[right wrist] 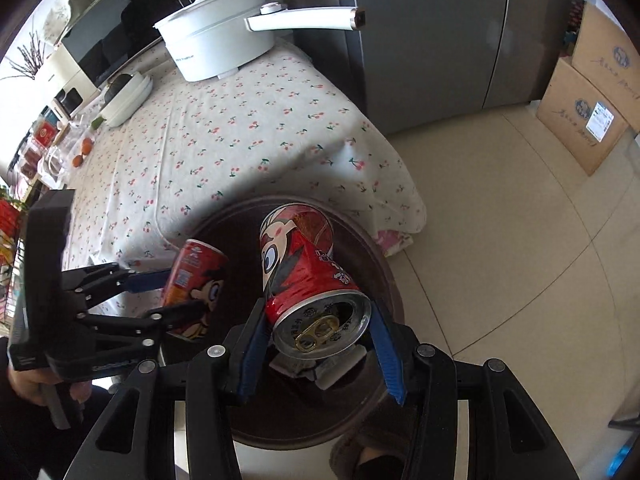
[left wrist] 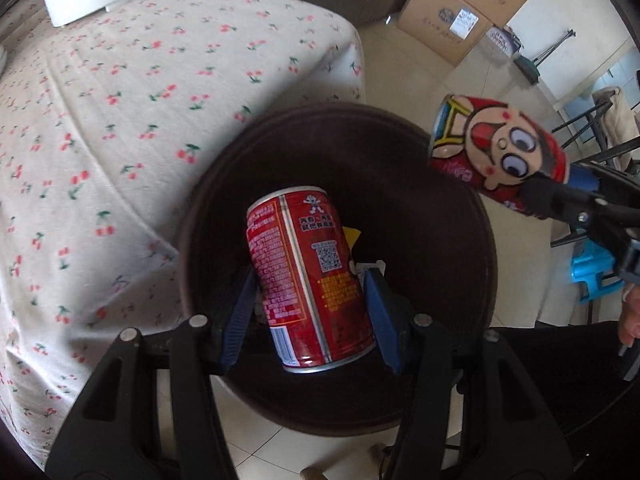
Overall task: Collect trash
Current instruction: 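Carry both cans to the bin and open the left tool to drop its can, then open the right tool to drop the crushed can into the bin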
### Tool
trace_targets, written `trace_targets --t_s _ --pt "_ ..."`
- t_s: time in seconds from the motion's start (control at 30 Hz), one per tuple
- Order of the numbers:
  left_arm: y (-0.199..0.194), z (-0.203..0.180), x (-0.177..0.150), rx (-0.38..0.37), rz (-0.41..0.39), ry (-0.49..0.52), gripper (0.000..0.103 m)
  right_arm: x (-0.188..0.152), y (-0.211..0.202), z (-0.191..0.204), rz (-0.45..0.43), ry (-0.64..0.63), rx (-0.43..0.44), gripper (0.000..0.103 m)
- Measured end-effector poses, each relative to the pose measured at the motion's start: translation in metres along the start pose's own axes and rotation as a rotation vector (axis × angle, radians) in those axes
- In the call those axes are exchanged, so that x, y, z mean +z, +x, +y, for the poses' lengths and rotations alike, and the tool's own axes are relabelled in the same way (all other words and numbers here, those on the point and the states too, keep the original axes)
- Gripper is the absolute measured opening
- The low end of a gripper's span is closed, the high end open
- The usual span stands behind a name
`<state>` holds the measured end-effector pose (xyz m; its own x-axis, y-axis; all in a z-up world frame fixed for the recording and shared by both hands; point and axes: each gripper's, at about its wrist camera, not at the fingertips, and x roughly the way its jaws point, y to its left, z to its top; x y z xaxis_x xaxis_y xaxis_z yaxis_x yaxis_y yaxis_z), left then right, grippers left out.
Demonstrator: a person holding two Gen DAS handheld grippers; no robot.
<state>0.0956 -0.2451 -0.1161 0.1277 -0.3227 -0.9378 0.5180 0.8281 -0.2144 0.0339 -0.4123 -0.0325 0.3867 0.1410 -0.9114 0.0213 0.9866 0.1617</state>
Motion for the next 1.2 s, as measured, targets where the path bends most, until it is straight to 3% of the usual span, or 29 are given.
trace_targets --t_s 0.3,0.43,0.67,0.83,0.97,1.1,1.2 --pt "0.031 -0.011 0.013 0.02 0.05 0.03 0.058 -0.003 0.003 -0.017 0.017 0.008 -0.005 0.05" --pt "0.008 -0.005 0.009 0.021 -0.008 0.029 0.081 -0.003 0.004 -0.018 0.026 0.015 -0.008 0.05" --pt "-0.048 0.026 0.002 0.031 -0.106 -0.02 0.083 -0.003 0.017 -0.006 0.066 -0.012 -0.024 0.05" --pt "-0.087 0.06 -0.012 0.056 -0.166 -0.082 0.084 -0.005 0.042 0.019 0.141 -0.078 -0.048 0.05" --pt "-0.116 0.085 -0.024 0.077 -0.219 -0.136 0.085 -0.012 0.081 0.043 0.25 -0.153 -0.109 0.05" --pt "-0.134 0.107 -0.037 0.103 -0.265 -0.182 0.093 -0.022 0.12 0.059 0.363 -0.205 -0.175 0.05" --pt "-0.138 0.114 -0.047 0.138 -0.277 -0.199 0.096 -0.024 0.131 0.062 0.392 -0.213 -0.214 0.051"
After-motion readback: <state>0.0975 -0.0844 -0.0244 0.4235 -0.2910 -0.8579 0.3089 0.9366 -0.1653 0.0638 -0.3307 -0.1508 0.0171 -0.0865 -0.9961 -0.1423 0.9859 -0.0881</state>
